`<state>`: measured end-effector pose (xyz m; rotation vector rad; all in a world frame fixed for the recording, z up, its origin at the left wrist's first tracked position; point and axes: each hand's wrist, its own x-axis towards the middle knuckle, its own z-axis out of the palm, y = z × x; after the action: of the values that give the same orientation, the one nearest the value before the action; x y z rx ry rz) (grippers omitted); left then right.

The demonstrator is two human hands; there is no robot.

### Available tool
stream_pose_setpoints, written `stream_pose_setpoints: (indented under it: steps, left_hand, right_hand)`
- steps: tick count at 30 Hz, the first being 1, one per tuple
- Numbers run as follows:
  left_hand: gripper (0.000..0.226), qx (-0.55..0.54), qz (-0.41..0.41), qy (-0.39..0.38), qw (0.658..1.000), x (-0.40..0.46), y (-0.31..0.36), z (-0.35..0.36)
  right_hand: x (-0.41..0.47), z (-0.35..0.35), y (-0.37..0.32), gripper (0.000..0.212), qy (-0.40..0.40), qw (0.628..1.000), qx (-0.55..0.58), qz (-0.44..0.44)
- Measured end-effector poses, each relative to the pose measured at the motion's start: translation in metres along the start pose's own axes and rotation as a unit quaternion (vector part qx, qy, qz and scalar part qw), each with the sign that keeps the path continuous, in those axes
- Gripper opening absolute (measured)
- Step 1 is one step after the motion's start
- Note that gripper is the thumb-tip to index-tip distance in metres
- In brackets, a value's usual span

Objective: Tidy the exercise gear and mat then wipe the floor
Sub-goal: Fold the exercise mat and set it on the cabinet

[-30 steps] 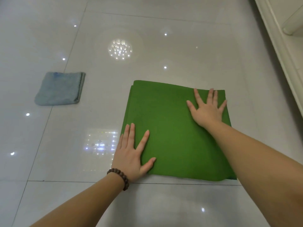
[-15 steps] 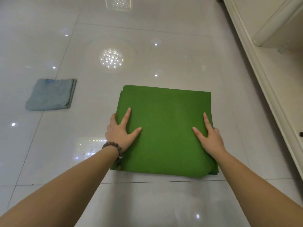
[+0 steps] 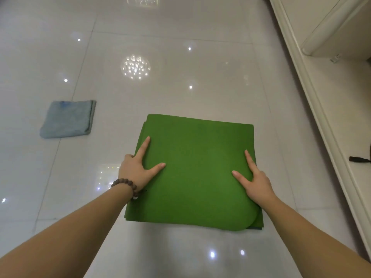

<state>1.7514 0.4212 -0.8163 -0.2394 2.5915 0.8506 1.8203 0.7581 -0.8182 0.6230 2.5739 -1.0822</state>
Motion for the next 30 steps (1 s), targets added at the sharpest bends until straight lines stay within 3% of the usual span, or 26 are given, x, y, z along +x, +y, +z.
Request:
stream_pose_setpoints:
  steps: [6, 15, 23, 30]
  left_hand:
    - [0.091, -0.039, -0.032, -0.035, 0.998, -0.11, 0.026, -0.068]
    - [0.09, -0.026, -0.026, -0.031, 0.999, -0.245, 0.127, -0.245]
    - [0.089, -0.04, 0.01, -0.03, 0.999, -0.368, 0.258, -0.392]
    - [0.092, 0.003, 0.085, -0.059, 0.995, -0.434, 0.329, -0.451]
  right_hand:
    - [-0.109, -0.056, -0.047, 0.077, -0.021, 0.999, 0.004, 0.039]
    - [-0.261, -0.193, -0.184, 0.076, -0.011, 0.999, 0.01, 0.034]
    - [-0.383, -0.345, -0.284, 0.077, 0.024, 0.999, 0.028, 0.028]
    - [-0.488, -0.425, -0.312, 0.077, 0.087, 0.993, 0.068, 0.05]
